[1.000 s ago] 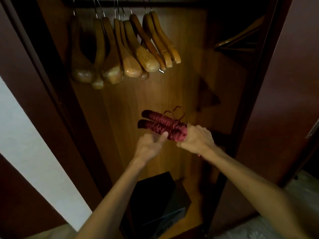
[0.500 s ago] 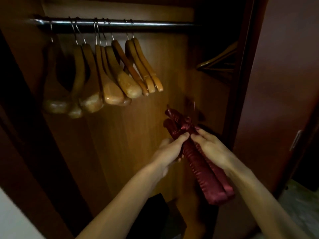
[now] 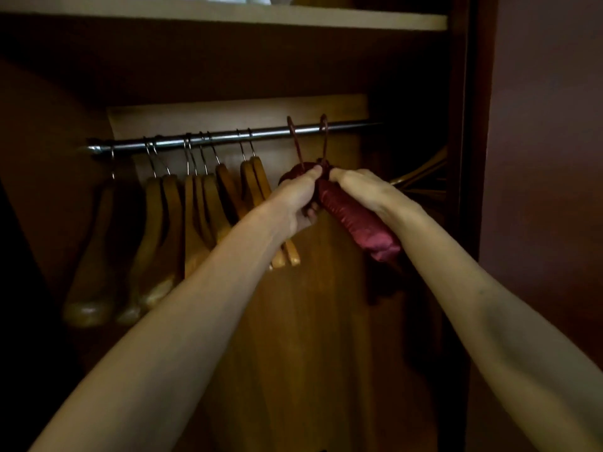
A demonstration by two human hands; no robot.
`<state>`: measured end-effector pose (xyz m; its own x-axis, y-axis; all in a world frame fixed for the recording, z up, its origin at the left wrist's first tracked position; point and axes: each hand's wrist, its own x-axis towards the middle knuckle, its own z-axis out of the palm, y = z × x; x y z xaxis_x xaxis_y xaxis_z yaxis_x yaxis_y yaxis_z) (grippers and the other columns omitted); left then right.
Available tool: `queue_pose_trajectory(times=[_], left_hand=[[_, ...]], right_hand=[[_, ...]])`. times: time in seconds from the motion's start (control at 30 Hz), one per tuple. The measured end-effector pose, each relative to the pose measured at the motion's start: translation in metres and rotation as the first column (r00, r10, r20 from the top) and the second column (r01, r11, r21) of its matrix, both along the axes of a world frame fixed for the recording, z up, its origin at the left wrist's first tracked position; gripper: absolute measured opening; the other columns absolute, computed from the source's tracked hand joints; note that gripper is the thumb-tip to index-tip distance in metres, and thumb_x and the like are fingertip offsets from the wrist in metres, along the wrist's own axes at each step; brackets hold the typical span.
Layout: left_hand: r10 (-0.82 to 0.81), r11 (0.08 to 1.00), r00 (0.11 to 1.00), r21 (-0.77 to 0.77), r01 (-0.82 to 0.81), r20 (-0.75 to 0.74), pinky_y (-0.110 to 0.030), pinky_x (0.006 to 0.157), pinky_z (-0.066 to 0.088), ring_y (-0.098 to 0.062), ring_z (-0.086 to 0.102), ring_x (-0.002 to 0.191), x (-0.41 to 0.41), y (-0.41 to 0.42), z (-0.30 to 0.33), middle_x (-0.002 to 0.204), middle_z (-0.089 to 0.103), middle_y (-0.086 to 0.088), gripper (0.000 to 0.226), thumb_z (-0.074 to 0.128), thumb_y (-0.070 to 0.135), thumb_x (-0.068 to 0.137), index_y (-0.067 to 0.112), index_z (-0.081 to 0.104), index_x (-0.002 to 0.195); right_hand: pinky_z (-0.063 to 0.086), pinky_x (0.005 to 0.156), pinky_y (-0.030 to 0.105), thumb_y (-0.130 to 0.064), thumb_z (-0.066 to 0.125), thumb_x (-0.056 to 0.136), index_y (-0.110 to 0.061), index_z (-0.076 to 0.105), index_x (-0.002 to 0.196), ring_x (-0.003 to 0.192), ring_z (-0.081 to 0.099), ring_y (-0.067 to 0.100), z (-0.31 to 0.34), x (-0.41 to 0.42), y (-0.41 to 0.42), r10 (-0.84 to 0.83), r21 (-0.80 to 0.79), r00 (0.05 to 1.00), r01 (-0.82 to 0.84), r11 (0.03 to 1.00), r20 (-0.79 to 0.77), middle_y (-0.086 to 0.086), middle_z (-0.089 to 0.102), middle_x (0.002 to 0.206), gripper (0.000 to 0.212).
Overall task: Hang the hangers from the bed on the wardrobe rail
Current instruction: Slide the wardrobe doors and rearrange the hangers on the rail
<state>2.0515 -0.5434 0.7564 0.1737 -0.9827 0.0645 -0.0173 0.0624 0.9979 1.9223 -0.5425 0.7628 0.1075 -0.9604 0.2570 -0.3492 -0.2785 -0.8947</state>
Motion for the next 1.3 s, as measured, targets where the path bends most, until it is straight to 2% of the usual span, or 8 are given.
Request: queue_pose_trajectory(times=[0.3,0.4,0.67,0.87,0.97,1.07,1.17,1.3], left_hand=[[0.159,0.984,0.977,0.062,-0.169,0.142,-0.016,0.038,0.027,-0.006,0.040,0.048,0.026,-0.061,0.054,0.066,0.045,0.004,0.031,0.041,0.040,0.104,0.019,0.049,0.082],[0.167,0.980,0.981,0.093,-0.176,0.094,-0.013,0.038,0.032,-0.007,0.043,0.055,0.026,-0.079,0.060,0.073,0.048,0.003,0.028,0.043,0.042,0.103,0.018,0.050,0.089],[0.204,0.967,0.979,0.159,-0.198,-0.022,-0.012,0.033,0.032,-0.009,0.041,0.055,0.027,-0.108,0.050,0.072,0.045,0.002,0.025,0.036,0.037,0.105,0.018,0.048,0.095],[0.236,0.967,0.960,0.059,-0.247,0.152,-0.020,0.048,0.049,-0.014,0.058,0.070,0.020,-0.093,0.039,0.088,0.059,-0.006,0.017,0.043,0.027,0.106,0.013,0.052,0.104],[0.286,0.958,0.852,-0.108,-0.266,0.438,-0.028,0.066,0.063,-0.020,0.074,0.080,0.021,-0.071,0.045,0.090,0.069,-0.010,0.008,0.056,0.015,0.101,0.015,0.051,0.094],[0.476,0.877,0.613,-0.285,-0.388,0.630,-0.025,0.064,0.060,-0.012,0.072,0.073,0.043,-0.050,0.053,0.088,0.071,-0.005,0.003,0.061,0.011,0.095,0.008,0.062,0.095],[0.623,0.769,0.377,-0.448,-0.455,0.685,-0.018,0.049,0.036,-0.008,0.054,0.064,0.072,-0.038,0.055,0.084,0.060,-0.002,0.005,0.061,0.013,0.096,0.010,0.061,0.093],[0.518,0.820,0.308,-0.361,-0.445,0.798,-0.021,0.048,0.037,-0.010,0.058,0.063,0.084,-0.042,0.042,0.082,0.062,-0.003,0.019,0.066,0.028,0.096,0.015,0.062,0.084]], right_hand=[[0.053,0.082,0.035,-0.032,0.052,0.101,-0.018,0.063,0.100,0.084,0.066,0.022,0.056,0.029,-0.074,0.170,0.001,0.981,-0.170,0.985,-0.090,0.006,0.066,0.094,0.017],[0.050,0.072,0.033,-0.029,0.048,0.102,-0.021,0.059,0.085,0.076,0.062,0.019,0.062,0.032,-0.092,0.160,-0.028,0.973,-0.167,0.986,-0.166,0.005,0.064,0.088,0.021],[0.042,0.055,0.030,-0.024,0.048,0.100,-0.014,0.060,0.096,0.063,0.058,0.018,0.055,0.038,-0.126,0.183,0.092,0.949,-0.165,0.982,-0.257,0.006,0.062,0.079,0.017],[0.044,0.065,0.031,-0.042,0.048,0.102,-0.015,0.063,0.108,0.080,0.059,0.022,0.037,0.042,-0.127,0.105,0.033,0.944,-0.100,0.994,-0.312,0.010,0.065,0.098,0.031],[0.049,0.082,0.033,-0.042,0.059,0.098,-0.011,0.067,0.122,0.102,0.063,0.028,0.031,0.040,-0.114,-0.143,-0.296,0.935,0.043,0.954,-0.325,0.011,0.066,0.121,0.040],[0.053,0.083,0.028,-0.037,0.067,0.094,-0.012,0.067,0.126,0.103,0.066,0.023,0.023,0.042,-0.080,-0.278,-0.581,0.918,0.066,0.811,-0.284,0.008,0.066,0.122,0.041],[0.047,0.062,0.017,-0.032,0.067,0.095,-0.015,0.070,0.113,0.069,0.061,0.007,0.013,0.056,-0.041,-0.146,-0.576,0.924,-0.092,0.812,-0.353,-0.002,0.067,0.087,0.025],[0.050,0.061,0.029,-0.041,0.071,0.090,-0.015,0.066,0.093,0.069,0.064,0.017,-0.003,0.088,-0.020,-0.089,-0.452,0.851,-0.183,0.873,-0.518,0.000,0.064,0.077,0.027]])
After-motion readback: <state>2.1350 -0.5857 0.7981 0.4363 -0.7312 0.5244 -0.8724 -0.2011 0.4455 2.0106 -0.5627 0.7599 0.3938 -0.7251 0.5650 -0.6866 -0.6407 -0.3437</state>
